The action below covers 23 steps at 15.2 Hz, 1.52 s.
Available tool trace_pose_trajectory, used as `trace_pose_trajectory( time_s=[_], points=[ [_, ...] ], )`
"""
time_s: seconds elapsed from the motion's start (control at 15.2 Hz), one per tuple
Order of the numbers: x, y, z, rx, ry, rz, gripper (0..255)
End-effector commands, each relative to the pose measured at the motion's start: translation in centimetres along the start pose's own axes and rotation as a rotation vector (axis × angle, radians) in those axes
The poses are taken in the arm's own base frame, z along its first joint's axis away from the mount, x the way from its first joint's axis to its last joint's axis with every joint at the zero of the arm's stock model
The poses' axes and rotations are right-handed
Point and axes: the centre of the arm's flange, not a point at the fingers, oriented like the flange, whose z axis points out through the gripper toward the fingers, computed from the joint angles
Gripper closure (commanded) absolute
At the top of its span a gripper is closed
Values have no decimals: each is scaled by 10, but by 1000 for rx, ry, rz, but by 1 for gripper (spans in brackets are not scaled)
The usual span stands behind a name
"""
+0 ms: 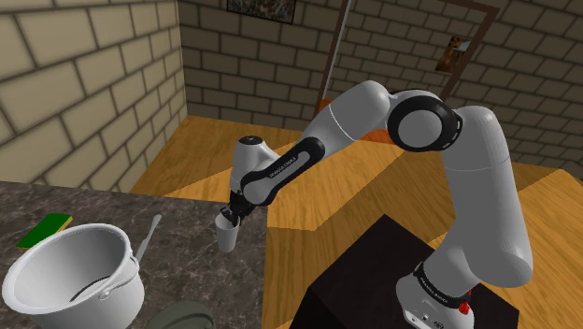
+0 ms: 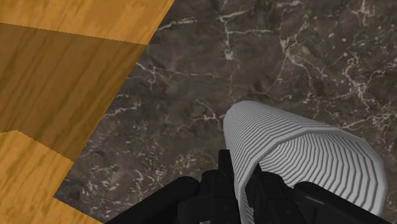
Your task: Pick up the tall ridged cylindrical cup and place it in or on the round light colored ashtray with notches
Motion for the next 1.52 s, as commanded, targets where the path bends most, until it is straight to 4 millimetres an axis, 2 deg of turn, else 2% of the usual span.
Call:
trace_pose_trajectory(
  time_s=[0.0,0.33,1.45],
  points=[
    [0,0,0,0,0,0,255],
    [0,0,0,0,0,0,255],
    [-2,-9,-89,0,0,0,255]
  ],
)
